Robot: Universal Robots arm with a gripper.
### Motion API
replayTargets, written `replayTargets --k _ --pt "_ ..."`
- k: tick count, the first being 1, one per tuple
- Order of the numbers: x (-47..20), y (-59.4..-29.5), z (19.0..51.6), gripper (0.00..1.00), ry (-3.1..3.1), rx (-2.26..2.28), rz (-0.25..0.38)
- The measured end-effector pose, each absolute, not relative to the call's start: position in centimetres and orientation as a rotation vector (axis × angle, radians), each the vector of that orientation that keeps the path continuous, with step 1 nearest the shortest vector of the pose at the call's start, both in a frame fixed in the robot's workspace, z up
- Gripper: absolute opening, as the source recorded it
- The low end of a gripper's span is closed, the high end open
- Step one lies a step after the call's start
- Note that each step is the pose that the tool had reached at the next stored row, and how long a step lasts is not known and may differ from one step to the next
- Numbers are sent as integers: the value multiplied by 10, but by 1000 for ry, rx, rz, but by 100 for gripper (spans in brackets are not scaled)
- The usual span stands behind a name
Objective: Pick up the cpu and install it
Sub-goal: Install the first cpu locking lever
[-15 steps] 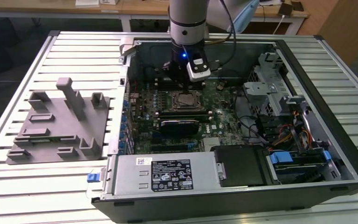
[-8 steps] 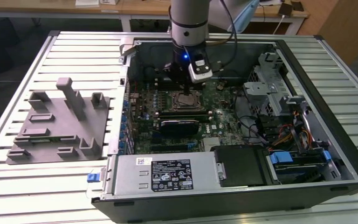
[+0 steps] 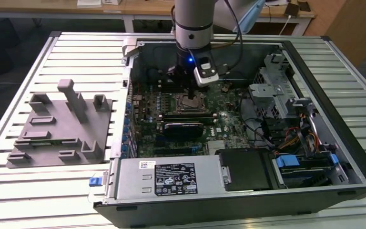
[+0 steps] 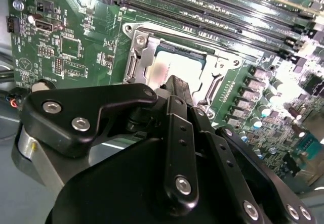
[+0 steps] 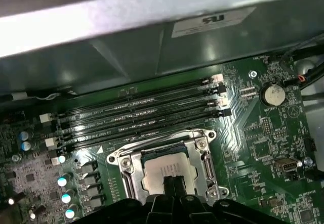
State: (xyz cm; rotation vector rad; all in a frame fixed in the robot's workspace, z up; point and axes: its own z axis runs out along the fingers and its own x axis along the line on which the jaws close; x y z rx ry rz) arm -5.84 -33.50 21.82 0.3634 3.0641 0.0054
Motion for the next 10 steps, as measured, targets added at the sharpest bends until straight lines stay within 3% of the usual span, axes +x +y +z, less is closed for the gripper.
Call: replayTargets --k 10 --pt "-58 -335 235 11 3070 315 8"
